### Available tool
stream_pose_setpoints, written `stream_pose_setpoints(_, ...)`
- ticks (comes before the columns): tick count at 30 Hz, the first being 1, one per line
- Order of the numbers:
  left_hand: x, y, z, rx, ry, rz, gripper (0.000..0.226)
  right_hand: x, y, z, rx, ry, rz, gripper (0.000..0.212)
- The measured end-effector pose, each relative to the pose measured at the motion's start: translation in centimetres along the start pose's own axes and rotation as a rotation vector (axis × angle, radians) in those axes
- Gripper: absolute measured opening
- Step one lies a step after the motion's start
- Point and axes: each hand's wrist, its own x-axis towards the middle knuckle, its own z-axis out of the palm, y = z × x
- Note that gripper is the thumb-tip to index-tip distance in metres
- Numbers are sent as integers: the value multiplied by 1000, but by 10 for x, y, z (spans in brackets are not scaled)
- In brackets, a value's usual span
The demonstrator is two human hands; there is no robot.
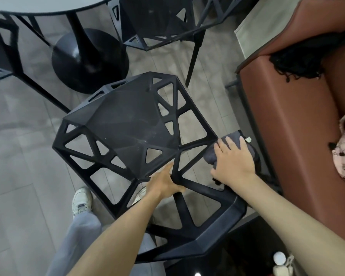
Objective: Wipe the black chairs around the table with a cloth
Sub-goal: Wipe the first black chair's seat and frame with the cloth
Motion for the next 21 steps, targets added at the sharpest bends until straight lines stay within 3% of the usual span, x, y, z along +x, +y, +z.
stream_pose_setpoints(5,1,1,2,68,23,14,118,37,-4,11,52,19,10,70)
stream_pose_setpoints(9,-3,-2,5,63,50,8,120,0,8,12,46,73,-151,54)
stream_pose_setpoints(13,-2,-2,4,83,56,29,119,-55,22,8,245,93,-287,47)
stream_pose_setpoints(17,-2,-1,3,112,41,45,118,-96,15,31,251,296,-256,48)
stream_pose_setpoints(21,0,0,1,100,26,48,116,-61,19,23,232,290,-197,41)
